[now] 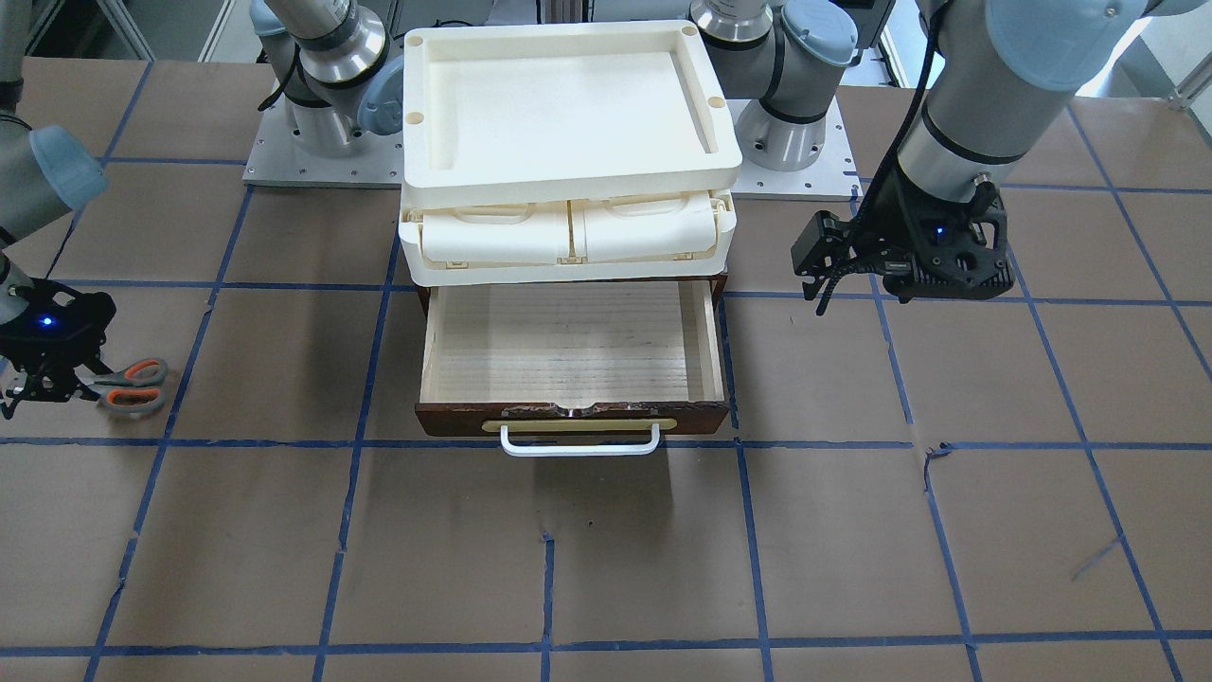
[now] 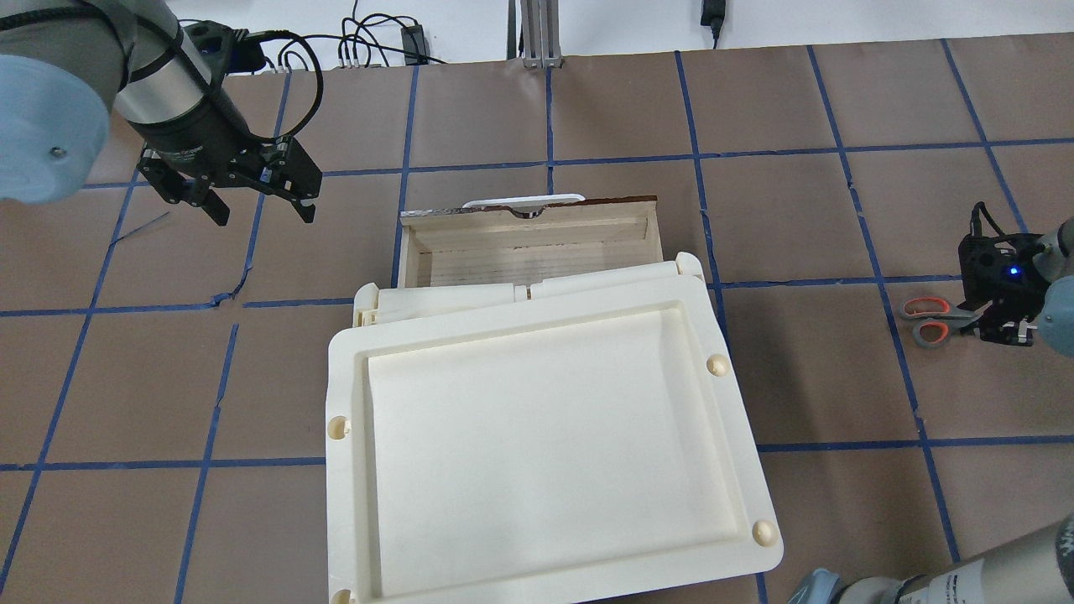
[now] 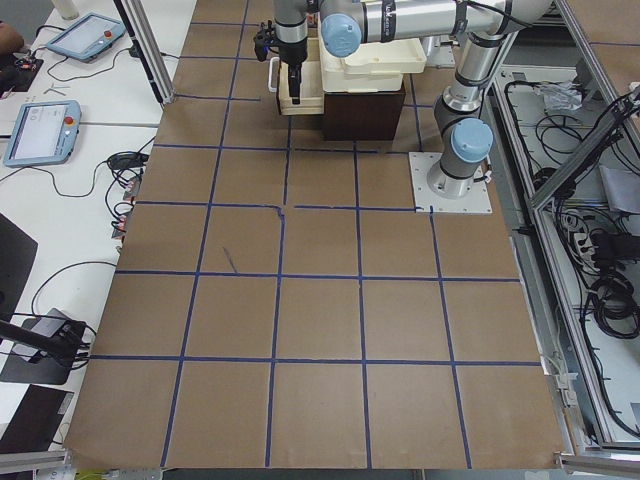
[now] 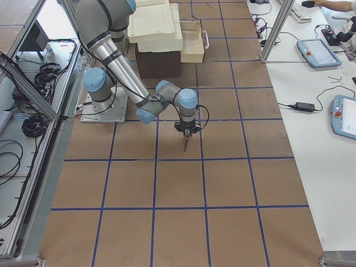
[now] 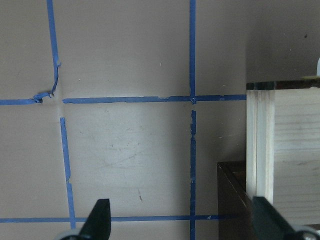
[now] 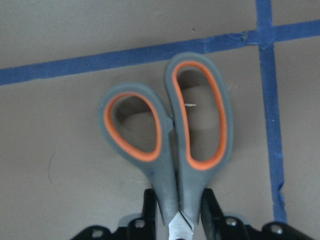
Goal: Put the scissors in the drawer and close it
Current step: 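Lift the grey-orange scissors with the right gripper and carry them over the open drawer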
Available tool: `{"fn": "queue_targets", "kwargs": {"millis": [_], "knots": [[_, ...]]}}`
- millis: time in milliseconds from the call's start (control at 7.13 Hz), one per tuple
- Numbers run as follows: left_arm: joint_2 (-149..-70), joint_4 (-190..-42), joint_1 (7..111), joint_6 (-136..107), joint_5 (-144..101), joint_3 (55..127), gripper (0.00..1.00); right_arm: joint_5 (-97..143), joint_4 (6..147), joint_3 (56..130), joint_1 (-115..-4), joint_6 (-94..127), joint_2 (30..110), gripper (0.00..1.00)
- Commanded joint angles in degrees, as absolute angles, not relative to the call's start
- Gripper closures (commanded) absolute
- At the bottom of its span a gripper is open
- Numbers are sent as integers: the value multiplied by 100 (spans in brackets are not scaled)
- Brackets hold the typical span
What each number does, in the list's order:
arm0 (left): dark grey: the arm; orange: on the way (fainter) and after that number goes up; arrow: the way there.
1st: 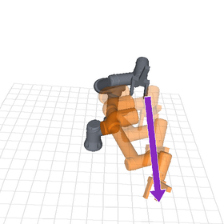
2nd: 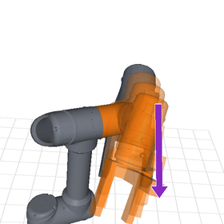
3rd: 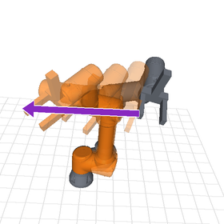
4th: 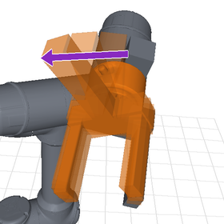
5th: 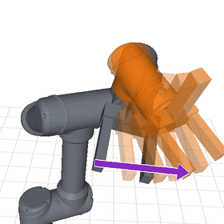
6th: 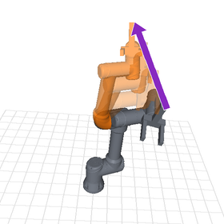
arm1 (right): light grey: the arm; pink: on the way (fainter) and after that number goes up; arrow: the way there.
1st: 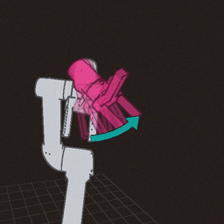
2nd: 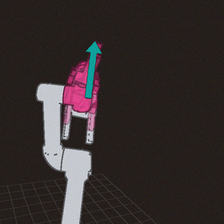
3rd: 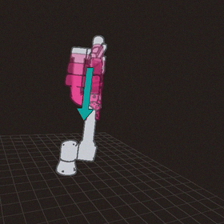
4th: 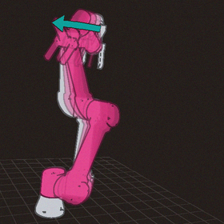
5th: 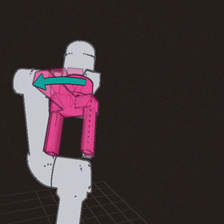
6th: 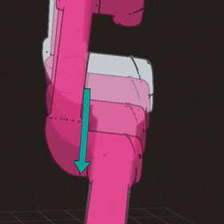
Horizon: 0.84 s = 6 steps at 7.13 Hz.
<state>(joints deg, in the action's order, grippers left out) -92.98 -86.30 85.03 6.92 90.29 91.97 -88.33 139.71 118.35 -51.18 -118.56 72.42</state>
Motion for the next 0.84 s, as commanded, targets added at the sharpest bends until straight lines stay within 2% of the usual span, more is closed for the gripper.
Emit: {"fn": "queue_targets", "kwargs": {"millis": [0,280,701], "knots": [[-9290,-8534,8455,1019,9035,9272,0,-8624,13304,11323,-5403,-11165,7583,99],[-9290,-8517,8446,1011,9026,9255,0,-8552,11784,10385,-6314,-10141,8032,99],[-9290,-8525,8446,1002,9026,9272,0,-8455,10735,9162,-8045,-9348,8059,100]]}}
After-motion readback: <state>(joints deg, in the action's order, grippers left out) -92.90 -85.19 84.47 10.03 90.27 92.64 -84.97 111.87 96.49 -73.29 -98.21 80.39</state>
